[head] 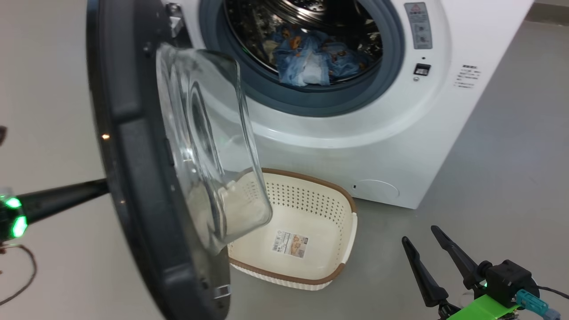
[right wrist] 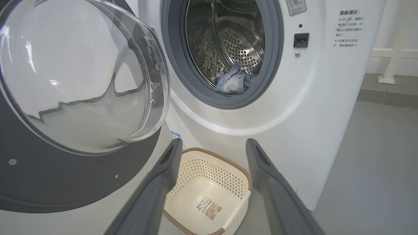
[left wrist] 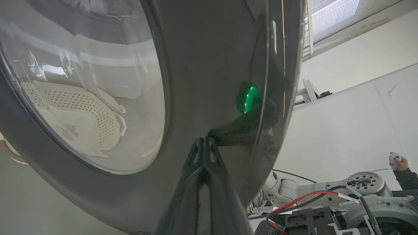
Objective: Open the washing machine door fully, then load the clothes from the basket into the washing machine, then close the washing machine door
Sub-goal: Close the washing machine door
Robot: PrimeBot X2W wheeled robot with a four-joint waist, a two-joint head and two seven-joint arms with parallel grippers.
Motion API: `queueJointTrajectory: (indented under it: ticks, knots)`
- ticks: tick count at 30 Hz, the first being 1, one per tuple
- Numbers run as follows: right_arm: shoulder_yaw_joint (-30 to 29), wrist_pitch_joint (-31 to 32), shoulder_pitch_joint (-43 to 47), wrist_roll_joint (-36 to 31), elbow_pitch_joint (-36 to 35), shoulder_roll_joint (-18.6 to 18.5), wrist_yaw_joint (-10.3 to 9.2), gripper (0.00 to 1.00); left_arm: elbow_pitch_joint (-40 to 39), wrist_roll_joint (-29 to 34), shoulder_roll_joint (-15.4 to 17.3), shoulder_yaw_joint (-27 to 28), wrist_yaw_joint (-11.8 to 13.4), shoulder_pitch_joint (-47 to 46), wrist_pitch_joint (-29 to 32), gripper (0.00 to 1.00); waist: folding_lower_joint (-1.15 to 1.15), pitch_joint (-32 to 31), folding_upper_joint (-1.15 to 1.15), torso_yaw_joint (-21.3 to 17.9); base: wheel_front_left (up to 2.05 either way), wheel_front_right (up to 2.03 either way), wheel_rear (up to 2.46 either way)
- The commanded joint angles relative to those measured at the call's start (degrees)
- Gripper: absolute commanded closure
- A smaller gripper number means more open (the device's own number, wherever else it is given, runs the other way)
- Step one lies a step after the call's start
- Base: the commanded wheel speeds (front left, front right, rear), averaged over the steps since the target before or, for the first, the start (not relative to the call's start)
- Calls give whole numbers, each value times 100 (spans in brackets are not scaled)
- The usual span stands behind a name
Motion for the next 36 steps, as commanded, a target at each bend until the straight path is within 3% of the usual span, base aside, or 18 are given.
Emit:
queueJointTrajectory:
  ticks: [1, 16, 36]
  knots:
    - [101, -27, -110, -63, -157, -26, 9, 0, -222, 16, 156, 181, -22, -265, 41, 100, 0, 54, 0, -143, 0, 0, 0]
    - [25, -27, -177, -138, -221, 117, 9, 0, -263, 515, -616, -45, -22, -810, -291, 100, 0, 233, 0, -769, 0, 0, 0]
    - [-42, -27, -440, -315, -338, 528, 9, 0, 132, 1157, -964, -132, -22, -1598, -998, 100, 0, 841, 0, -1668, 0, 0, 0]
